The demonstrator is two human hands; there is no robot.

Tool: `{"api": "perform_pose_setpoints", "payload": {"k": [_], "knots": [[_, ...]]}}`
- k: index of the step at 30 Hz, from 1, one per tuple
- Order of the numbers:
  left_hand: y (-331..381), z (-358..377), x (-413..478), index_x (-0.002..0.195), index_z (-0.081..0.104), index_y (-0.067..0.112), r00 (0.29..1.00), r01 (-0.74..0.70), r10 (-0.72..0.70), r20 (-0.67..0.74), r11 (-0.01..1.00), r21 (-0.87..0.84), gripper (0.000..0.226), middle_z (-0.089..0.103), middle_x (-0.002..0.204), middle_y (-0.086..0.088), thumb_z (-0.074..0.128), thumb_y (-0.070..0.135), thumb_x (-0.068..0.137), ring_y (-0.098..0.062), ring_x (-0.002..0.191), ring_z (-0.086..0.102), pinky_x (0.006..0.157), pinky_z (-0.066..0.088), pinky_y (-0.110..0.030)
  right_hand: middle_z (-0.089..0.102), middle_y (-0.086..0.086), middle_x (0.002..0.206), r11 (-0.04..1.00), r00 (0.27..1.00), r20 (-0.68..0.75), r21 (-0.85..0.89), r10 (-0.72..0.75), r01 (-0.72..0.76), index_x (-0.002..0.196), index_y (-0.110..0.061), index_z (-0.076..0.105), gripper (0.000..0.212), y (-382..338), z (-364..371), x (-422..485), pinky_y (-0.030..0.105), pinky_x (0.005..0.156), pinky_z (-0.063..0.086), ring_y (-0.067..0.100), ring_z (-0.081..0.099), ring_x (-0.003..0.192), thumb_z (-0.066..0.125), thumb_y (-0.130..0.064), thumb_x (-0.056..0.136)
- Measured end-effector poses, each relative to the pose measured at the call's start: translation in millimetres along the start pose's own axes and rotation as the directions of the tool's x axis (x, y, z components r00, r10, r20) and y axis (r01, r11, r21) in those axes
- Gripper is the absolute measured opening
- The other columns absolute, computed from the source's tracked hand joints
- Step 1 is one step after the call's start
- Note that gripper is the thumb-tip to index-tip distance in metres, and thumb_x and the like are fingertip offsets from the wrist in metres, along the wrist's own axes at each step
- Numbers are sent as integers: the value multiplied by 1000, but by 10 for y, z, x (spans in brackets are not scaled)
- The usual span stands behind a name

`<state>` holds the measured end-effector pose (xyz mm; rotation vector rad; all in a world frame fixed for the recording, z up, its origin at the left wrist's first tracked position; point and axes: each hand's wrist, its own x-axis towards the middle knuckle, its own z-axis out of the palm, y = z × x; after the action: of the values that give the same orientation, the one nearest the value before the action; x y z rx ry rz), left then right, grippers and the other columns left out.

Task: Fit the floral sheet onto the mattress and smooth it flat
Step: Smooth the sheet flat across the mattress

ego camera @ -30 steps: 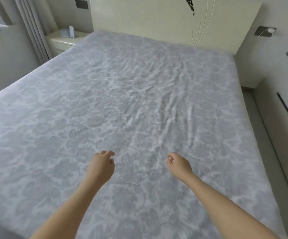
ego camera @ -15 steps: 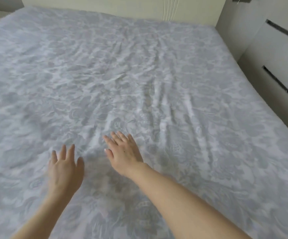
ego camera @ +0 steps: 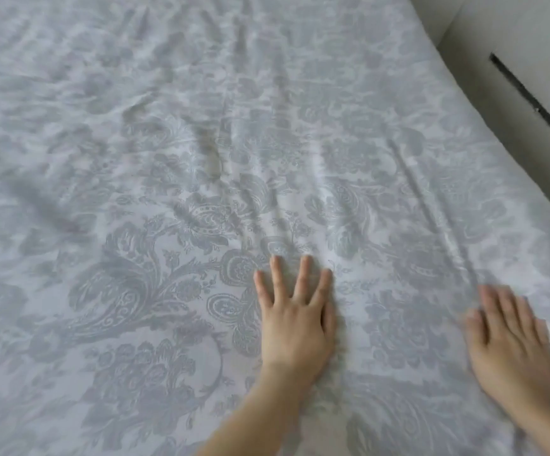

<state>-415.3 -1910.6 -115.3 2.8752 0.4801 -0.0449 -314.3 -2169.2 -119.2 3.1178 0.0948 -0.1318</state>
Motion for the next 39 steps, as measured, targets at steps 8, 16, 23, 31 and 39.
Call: {"api": "perform_pose_setpoints", "payload": {"k": [8,16,23,31,39], "knots": [[204,-277,-749,96,71,32,850,-504,526,-9,809,-301,27,68,114,13,53,37,78,-25,111,62,84,55,-39,36,26,145,969,972,9,76,236,-236,145,-12,35,60,-240,-747,-302,57,110,23,42,35,133,26,-44,95],[-639,-720,1377,149,6,37,896,382,-408,176,909,165,63,-3,159,-2,19,61,92,-43,143,-5,112,3,-63,10,-5,160,779,779,105,-45,-618,625,147,-45,18,60,-2065,-437,1071,60,112,-9,15,3,147,21,-67,91],[1453,207,1188,147,14,43,964,-240,240,115,971,-9,51,3,159,5,13,52,96,-44,141,-13,110,-12,-63,17,-3,158,995,985,140,8,99,-101,147,-46,11,70,746,-362,1514,54,112,19,25,20,144,10,-76,84],[2338,218,-812,148,18,33,633,-636,686,359,725,-262,55,3,159,1,4,47,98,-38,139,-24,107,-26,-56,39,9,149,865,783,418,-15,461,-502,151,-31,15,74,1700,-717,-70,48,109,29,34,43,131,7,-70,89],[1505,-200,-1019,148,21,32,992,63,-56,113,996,-62,56,13,158,-2,18,51,95,-31,146,4,115,1,-56,11,9,159,942,950,109,-140,-293,306,150,-35,4,64,26,-911,-396,61,113,1,35,10,145,19,-62,94]]}}
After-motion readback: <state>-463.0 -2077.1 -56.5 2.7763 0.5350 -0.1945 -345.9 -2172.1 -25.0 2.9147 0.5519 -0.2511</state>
